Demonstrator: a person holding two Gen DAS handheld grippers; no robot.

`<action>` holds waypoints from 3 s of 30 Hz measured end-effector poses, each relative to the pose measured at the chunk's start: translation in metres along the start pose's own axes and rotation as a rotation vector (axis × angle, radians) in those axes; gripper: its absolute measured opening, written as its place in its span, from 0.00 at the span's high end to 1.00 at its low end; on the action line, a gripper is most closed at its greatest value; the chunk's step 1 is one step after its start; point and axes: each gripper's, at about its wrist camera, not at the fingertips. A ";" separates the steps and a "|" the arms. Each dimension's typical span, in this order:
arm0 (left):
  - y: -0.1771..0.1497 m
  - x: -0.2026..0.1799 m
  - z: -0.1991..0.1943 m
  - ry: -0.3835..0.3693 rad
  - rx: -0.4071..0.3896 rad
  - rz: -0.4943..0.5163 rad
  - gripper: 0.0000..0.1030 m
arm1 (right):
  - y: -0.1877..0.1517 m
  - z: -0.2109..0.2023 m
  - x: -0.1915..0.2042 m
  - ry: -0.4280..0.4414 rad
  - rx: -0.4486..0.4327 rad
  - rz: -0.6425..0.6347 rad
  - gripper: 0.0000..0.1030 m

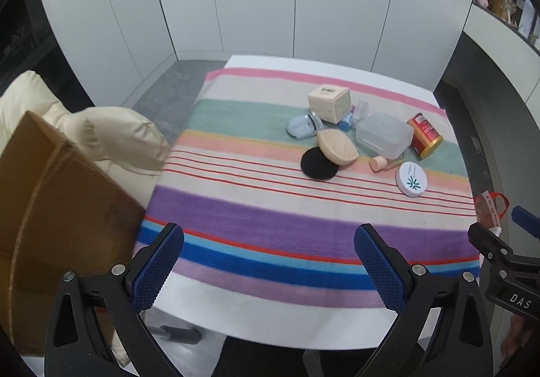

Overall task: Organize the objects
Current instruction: 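Grasp the white round compact with the right tool while the left tool grasps the black sponge, then carry the black sponge and white compact toward the cardboard box with both tools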

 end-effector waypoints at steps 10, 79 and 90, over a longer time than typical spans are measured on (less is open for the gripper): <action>0.022 -0.012 0.065 -0.007 0.032 0.049 0.04 | 0.018 0.065 -0.004 -0.024 0.070 0.002 0.00; -0.004 0.011 -0.085 -0.125 -0.157 0.019 0.50 | 0.013 -0.045 0.041 0.103 -0.027 -0.068 0.42; -0.023 0.065 -0.113 -0.084 -0.224 -0.047 0.50 | 0.022 -0.084 0.065 0.144 -0.104 -0.119 0.41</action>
Point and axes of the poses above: each gripper's, at about its wrist camera, not at the fingertips, and z roughly the way its jaws point, x to its left, y to its top, and after that the axes turned 7 degrees about x, right-handed
